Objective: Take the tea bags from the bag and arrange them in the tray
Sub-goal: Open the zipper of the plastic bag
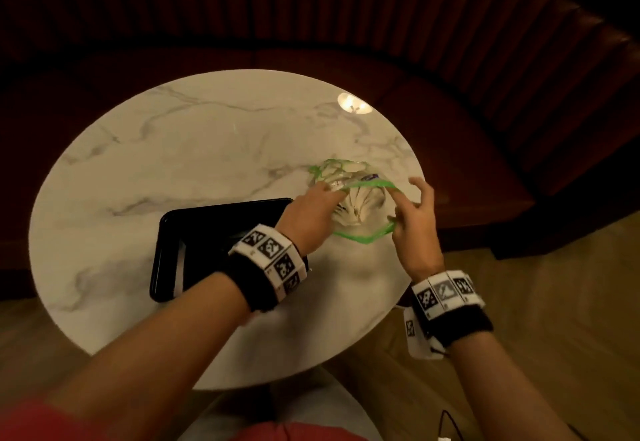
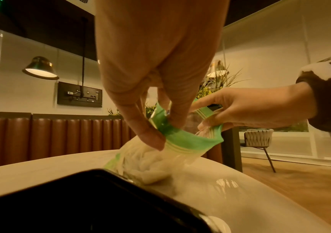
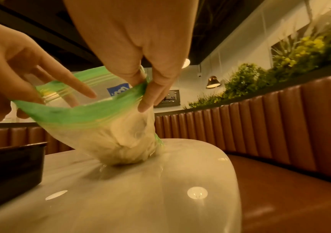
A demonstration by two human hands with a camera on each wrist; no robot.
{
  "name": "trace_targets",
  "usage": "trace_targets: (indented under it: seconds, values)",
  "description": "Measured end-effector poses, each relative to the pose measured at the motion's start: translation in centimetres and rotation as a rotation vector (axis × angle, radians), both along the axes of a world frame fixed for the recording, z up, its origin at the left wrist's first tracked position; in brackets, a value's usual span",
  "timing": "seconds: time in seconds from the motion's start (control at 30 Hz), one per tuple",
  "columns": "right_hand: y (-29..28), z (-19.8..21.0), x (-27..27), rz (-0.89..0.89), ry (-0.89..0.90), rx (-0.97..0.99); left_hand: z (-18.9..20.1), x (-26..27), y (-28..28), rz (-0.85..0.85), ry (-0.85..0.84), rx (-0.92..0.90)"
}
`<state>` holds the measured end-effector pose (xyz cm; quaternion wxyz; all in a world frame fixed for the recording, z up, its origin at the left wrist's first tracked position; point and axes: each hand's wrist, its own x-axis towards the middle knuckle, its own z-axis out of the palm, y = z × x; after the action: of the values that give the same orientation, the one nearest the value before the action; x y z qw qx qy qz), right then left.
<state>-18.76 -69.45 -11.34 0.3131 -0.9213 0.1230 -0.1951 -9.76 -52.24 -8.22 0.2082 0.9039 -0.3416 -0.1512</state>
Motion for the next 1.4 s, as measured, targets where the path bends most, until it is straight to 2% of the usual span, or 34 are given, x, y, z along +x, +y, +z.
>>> trace_targets:
  seconds: [0.07,0.2,0.33,0.43,0.53,0.6,0.7,0.83,0.97,1.2,1.4]
  values:
    - [0.3,-0.9,-1.3,-0.049,0.019,0.013,-0.7,-1.3,0.1,-0.011,-0.015,-0.016]
    - [0.4,-2.2,-2.6,-0.119,0.055,0.025,-1.5,-3.5,0.0,-0.091,-0.099,0.154]
    - [0.6,-2.5,-3.5,-0.135,0.11,0.066,-1.6,-5.1,0.1,-0.089,-0.124,0.251]
    - [1.3,-2.3,-4.6,-0.19,0.173,-0.029,-2.2,-5.7,0.4,-0.049,-0.125,0.181]
    - [2.1,-1.9,-5.3,-0.226,0.139,-0.129,-2.5,-6.3,0.8,0.001,-0.113,0.096]
    - [2.8,-1.8,-5.1,-0.13,0.112,-0.067,-2.6,-6.8,0.9,0.021,-0.125,0.059]
    - [3.9,-1.7,-3.8,-0.028,0.165,0.041,-3.0,-7.1,1.3,0.068,-0.115,-0.014]
    - [4.8,-1.3,-1.1,-0.086,0.289,0.094,-3.4,-7.0,1.7,0.105,-0.09,-0.132]
    - [5.7,-0.6,0.9,-0.123,0.366,0.054,-3.4,-7.1,2.4,0.113,-0.08,-0.215]
    - [7.0,-1.1,2.1,-0.185,0.472,0.059,-3.8,-6.4,2.9,0.087,-0.036,-0.252]
    - [6.2,-1.2,2.0,-0.193,0.521,-0.038,-4.2,-6.1,3.0,0.072,-0.008,-0.258]
